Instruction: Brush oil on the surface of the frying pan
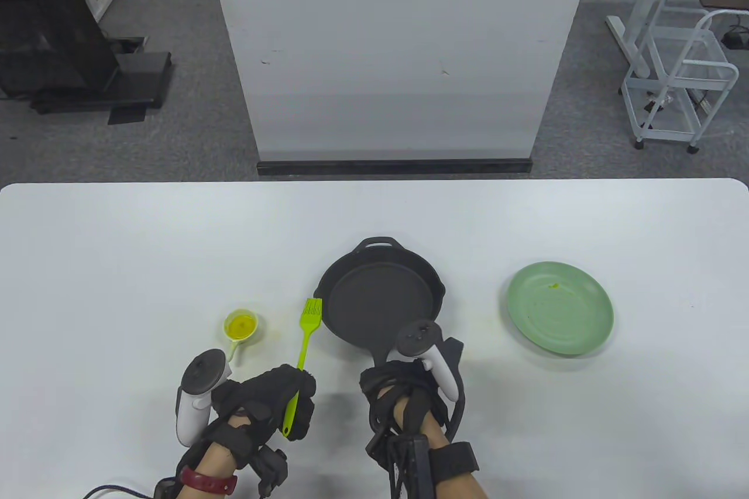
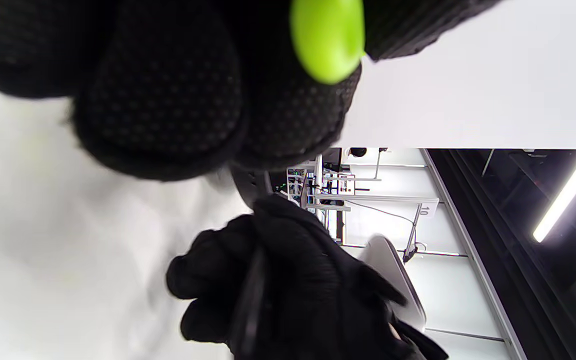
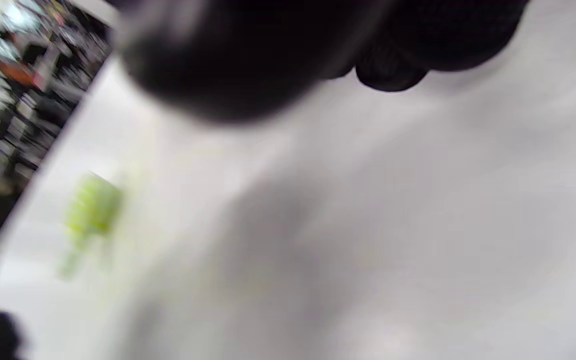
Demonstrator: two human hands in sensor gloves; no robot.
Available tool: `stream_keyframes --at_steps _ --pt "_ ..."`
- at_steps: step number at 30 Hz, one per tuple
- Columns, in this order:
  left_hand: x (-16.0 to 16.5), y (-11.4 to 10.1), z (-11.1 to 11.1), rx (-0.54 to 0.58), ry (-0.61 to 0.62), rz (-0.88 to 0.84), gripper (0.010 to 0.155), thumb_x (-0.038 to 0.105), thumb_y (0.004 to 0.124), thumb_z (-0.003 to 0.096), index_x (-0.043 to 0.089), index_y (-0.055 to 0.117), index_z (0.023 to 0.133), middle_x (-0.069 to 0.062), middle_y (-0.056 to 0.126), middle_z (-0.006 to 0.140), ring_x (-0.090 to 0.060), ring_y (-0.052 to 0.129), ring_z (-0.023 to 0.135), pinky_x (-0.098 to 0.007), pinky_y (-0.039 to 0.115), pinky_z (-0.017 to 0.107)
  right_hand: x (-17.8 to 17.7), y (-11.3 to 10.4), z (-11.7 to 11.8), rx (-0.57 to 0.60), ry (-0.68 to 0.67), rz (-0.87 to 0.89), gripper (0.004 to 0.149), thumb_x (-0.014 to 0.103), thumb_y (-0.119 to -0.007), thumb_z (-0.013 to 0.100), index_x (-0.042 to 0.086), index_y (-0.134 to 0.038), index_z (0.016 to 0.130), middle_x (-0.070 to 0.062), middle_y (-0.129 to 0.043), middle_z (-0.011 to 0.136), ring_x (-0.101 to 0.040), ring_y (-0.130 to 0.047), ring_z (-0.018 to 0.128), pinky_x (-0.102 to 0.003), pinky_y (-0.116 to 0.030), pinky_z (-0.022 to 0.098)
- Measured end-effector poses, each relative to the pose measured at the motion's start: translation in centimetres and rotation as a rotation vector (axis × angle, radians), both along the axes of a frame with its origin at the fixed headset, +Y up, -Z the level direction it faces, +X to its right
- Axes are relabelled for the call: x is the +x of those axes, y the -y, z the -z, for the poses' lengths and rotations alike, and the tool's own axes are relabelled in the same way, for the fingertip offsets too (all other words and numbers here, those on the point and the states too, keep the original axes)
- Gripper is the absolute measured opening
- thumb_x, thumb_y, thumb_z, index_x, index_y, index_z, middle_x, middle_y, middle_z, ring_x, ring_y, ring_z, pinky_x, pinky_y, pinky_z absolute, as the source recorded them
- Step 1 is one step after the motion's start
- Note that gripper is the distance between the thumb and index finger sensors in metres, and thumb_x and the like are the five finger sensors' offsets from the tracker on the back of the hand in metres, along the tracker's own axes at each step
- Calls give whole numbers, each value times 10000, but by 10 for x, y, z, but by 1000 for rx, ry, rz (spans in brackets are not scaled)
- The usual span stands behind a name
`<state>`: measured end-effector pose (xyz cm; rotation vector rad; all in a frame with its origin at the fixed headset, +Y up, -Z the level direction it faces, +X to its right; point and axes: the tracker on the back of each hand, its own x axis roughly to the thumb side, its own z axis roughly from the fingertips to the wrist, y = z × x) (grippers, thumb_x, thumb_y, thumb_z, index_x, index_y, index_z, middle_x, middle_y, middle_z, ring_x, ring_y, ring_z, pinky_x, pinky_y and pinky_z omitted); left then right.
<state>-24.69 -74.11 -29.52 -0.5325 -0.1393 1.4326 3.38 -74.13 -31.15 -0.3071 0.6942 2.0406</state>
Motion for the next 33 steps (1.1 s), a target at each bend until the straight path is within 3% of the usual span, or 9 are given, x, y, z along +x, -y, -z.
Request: stream_keyframes --at_steps 2,10,17,25,31,33 --pt "0 0 0 0 14 -12 449 461 662 489 131 801 759 -62 1006 516 -302 1022 333 -513 839 337 12 -7 -4 87 42 76 383 479 -697 433 153 -710 634 -143 -794 680 -399 -833 596 -378 -802 333" --pt "-1 0 0 15 6 0 449 461 662 489 131 801 759 -64 1004 516 -304 1020 334 -514 837 337 49 -17 -36 243 139 261 447 431 -696 440 88 -681 726 -214 -745 742 -448 -788 639 -412 -784 381" --pt "2 4 0 10 2 36 448 460 664 488 131 798 761 -63 1002 519 -304 1019 338 -515 836 341 73 -4 -68 312 161 386 469 418 -698 443 70 -664 756 -232 -720 765 -469 -761 661 -430 -765 409" --pt "8 8 0 -30 32 114 440 418 731 474 103 784 777 -82 1037 534 -305 1060 306 -514 865 301 80 20 -78 333 186 474 472 408 -705 442 56 -662 755 -244 -712 766 -481 -748 663 -443 -755 411" --pt "-5 -17 4 39 3 275 452 393 703 478 111 705 831 -40 987 556 -282 1023 326 -501 847 326 82 20 -77 353 180 470 473 409 -704 440 59 -661 755 -242 -710 768 -480 -746 665 -441 -754 413" --pt "-22 -38 7 130 -71 425 460 382 682 482 127 676 866 -24 948 579 -272 982 364 -509 822 365 82 20 -79 358 176 489 473 412 -701 441 61 -660 755 -240 -709 768 -478 -746 666 -440 -754 414"
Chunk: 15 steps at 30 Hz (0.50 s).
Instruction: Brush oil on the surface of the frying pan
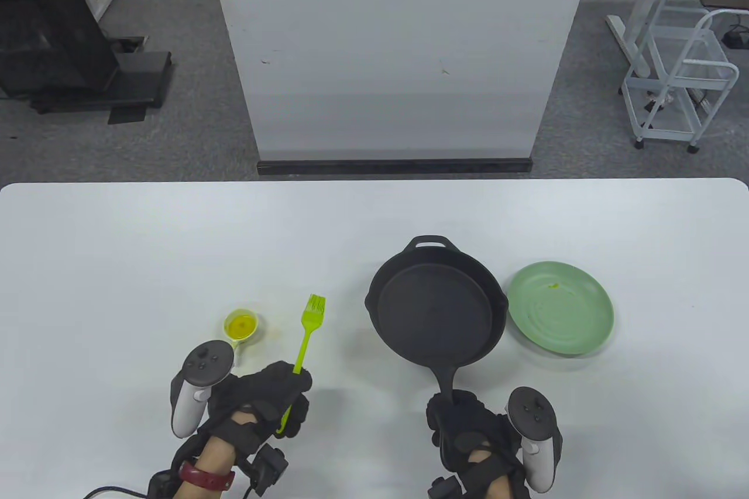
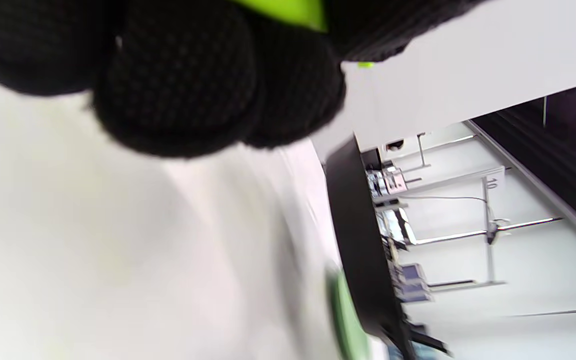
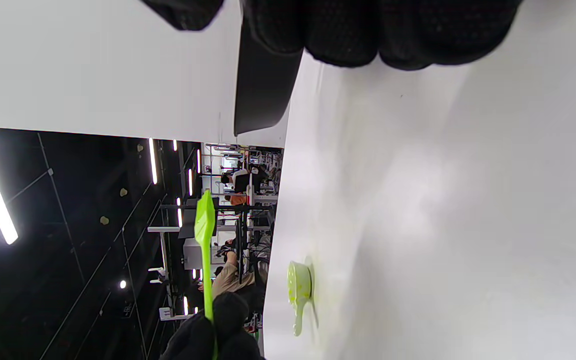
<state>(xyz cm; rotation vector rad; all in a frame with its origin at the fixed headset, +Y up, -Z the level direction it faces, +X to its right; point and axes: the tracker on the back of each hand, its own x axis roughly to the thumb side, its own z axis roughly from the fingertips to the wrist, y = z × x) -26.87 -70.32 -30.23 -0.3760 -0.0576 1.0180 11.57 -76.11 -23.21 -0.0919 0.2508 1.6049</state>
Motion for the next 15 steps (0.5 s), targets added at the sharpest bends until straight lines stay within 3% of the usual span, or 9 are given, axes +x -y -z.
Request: stream_keyframes --at_steps 6,11,15 --pt "-47 -43 3 218 -198 376 503 364 681 483 162 703 944 -53 877 666 -303 911 471 -538 768 439 -2 -2 -5 19 -13 38 474 413 -699 442 60 -658 756 -240 -707 770 -478 -744 667 -439 -754 415" --pt "-66 -47 2 187 -182 735 558 317 678 487 215 600 1030 -89 764 795 -336 840 587 -542 736 494 0 -3 -6 26 -12 55 475 416 -694 444 62 -655 759 -238 -704 773 -477 -741 671 -437 -754 418" --pt "-67 -38 3 165 -168 855 568 297 703 482 278 582 1037 -103 733 825 -340 831 593 -535 739 490 1 -2 -7 34 -8 57 475 416 -693 444 62 -653 760 -238 -701 776 -478 -738 673 -436 -753 421"
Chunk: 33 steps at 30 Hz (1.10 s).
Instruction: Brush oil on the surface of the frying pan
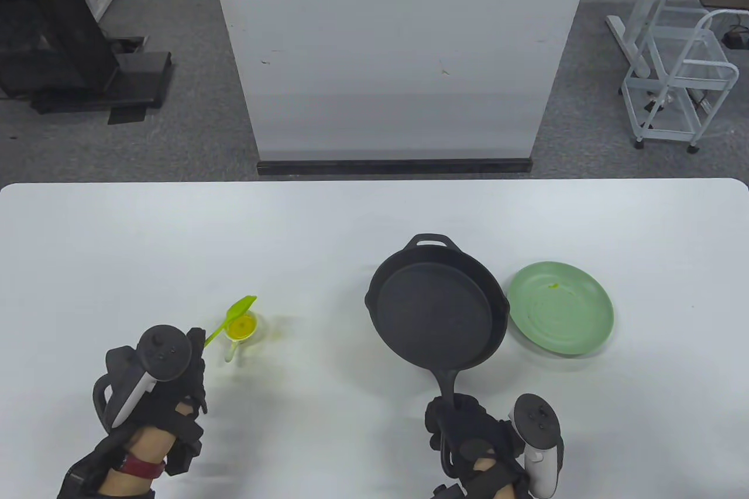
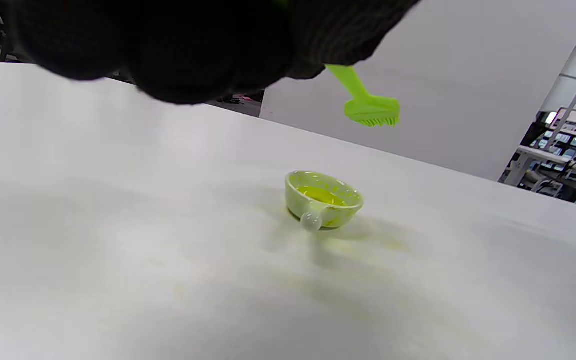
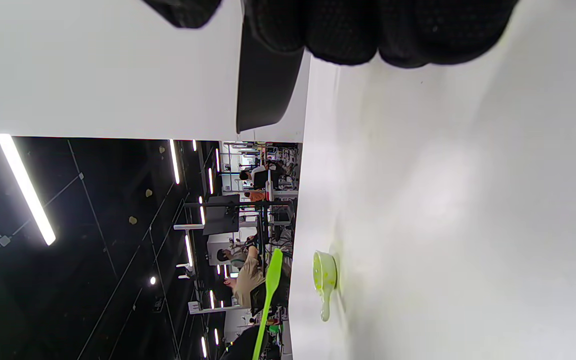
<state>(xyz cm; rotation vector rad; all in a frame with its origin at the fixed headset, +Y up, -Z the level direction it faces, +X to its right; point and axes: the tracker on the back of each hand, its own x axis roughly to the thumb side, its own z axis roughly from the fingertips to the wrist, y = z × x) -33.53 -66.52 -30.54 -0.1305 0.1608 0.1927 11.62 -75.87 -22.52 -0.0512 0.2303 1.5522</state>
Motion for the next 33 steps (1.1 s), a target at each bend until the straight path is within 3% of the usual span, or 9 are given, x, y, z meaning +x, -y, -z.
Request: stream_keyframes --at_steps 6,21,29,33 --pt "2 12 8 -47 -28 177 555 294 730 480 354 621 1021 -105 728 837 -333 834 591 -526 751 487 1 0 -2 4 6 14 476 413 -695 444 59 -654 759 -242 -699 777 -483 -735 673 -439 -752 420" --pt "11 21 20 -115 -11 234 541 290 729 483 386 651 1010 -105 719 863 -330 836 596 -525 749 493 2 0 -4 12 15 30 478 415 -693 444 59 -654 760 -241 -700 777 -481 -738 670 -434 -755 418" --pt "-11 -2 28 -204 -35 -125 520 292 718 487 331 695 1005 -104 810 813 -339 900 561 -534 792 465 2 0 -5 8 19 38 478 415 -693 445 58 -653 761 -243 -698 778 -483 -736 671 -434 -754 420" --pt "-23 -1 37 -313 -43 -270 514 298 694 493 269 686 1006 -75 881 733 -295 954 473 -495 849 402 2 -1 -5 13 18 32 479 414 -696 443 57 -655 760 -244 -699 776 -483 -736 670 -433 -755 419"
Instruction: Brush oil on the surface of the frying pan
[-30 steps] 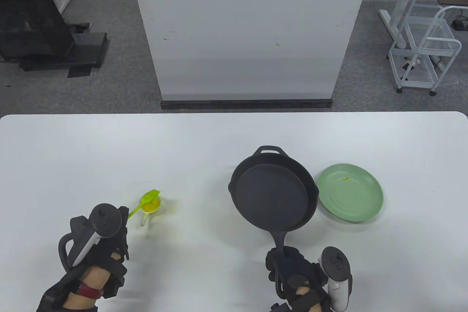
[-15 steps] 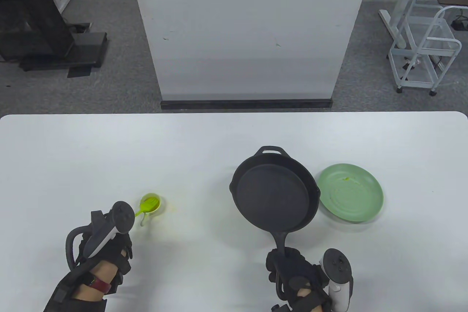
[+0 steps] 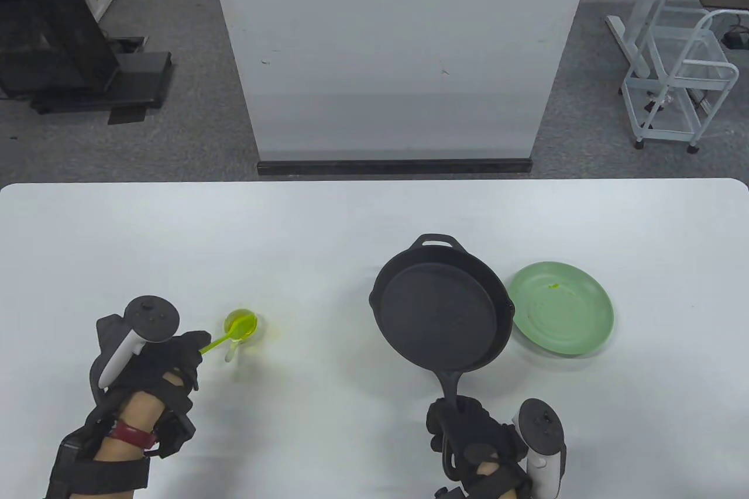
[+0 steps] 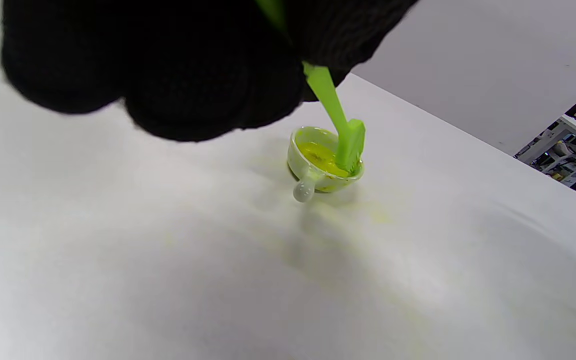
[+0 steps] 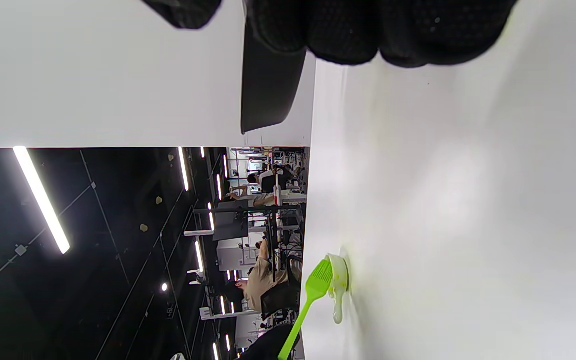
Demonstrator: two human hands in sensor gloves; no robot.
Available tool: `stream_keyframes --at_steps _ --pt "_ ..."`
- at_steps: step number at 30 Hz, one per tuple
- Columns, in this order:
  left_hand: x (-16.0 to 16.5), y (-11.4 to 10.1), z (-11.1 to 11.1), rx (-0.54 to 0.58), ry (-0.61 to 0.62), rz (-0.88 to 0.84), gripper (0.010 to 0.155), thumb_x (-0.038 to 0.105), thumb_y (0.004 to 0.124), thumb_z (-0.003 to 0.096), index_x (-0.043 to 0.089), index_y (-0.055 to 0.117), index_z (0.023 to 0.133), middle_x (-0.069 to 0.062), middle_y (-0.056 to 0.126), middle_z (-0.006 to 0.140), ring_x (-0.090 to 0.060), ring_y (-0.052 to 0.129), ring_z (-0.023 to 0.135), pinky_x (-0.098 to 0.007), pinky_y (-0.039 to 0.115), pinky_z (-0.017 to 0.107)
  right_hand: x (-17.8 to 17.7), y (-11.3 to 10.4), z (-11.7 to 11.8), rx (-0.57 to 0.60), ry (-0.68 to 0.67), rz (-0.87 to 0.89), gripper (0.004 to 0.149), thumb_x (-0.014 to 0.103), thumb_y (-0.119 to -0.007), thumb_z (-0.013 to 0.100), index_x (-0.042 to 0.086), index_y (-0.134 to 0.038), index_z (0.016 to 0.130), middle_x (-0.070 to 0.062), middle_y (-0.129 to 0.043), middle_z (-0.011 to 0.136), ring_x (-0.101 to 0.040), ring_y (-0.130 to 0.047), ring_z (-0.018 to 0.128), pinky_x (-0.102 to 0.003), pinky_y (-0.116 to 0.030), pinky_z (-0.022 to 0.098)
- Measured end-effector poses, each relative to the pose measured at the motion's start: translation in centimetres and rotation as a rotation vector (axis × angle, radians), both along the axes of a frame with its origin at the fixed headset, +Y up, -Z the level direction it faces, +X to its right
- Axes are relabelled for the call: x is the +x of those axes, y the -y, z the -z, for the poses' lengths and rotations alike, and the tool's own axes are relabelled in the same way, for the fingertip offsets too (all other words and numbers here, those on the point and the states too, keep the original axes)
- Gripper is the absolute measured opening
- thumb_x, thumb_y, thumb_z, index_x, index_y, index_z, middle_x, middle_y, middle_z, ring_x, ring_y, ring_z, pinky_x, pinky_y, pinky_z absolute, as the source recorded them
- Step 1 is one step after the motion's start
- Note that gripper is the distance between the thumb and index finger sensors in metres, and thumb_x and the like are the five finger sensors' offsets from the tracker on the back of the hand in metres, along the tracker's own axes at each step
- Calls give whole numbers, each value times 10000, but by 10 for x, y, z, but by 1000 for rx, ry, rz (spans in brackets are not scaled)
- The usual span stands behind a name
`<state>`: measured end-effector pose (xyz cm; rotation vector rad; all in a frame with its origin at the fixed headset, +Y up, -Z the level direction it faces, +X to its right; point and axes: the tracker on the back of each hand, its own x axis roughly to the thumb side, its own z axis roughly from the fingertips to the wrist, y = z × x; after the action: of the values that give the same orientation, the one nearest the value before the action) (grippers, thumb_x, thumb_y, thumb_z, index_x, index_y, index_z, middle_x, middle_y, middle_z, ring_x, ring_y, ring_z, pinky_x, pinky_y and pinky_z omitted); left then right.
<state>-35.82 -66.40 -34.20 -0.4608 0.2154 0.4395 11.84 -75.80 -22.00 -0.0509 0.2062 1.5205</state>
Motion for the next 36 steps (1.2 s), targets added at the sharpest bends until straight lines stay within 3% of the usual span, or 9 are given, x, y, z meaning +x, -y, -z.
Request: stream_keyframes --at_steps 8,15,23,28,31,36 --pt "-16 18 12 -128 -91 -176 519 328 668 498 188 649 998 -32 908 660 -231 970 381 -439 882 332 0 0 -1 1 -2 17 478 416 -693 445 59 -653 761 -241 -698 778 -479 -736 674 -431 -754 421" --pt "-23 29 13 -146 -147 -194 525 345 676 493 150 663 980 -22 921 616 -217 963 333 -426 875 299 -1 1 -1 1 -12 21 478 416 -693 446 59 -654 761 -240 -698 779 -480 -736 674 -430 -755 422" --pt "-11 12 3 -10 -92 -29 498 331 710 485 216 728 968 -57 895 685 -200 960 277 -382 877 223 1 0 -2 3 -6 41 478 418 -689 450 60 -650 764 -239 -695 781 -478 -734 677 -430 -753 426" --pt "3 5 -4 94 -29 114 529 297 726 477 285 692 1005 -114 784 810 -250 900 392 -435 820 316 1 0 -2 4 -2 45 479 418 -690 449 59 -651 764 -240 -695 781 -482 -733 675 -432 -753 426" --pt "13 6 -7 102 16 200 543 278 727 480 315 661 1017 -130 710 868 -278 853 469 -464 778 377 1 0 -2 4 -2 44 479 417 -691 449 58 -651 763 -242 -696 780 -482 -734 675 -433 -752 426" --pt "26 7 -12 158 74 376 561 258 737 476 354 641 1021 -127 677 892 -294 807 526 -486 739 431 1 0 -2 3 -1 45 479 416 -692 449 57 -652 763 -242 -695 780 -482 -732 676 -435 -751 426"
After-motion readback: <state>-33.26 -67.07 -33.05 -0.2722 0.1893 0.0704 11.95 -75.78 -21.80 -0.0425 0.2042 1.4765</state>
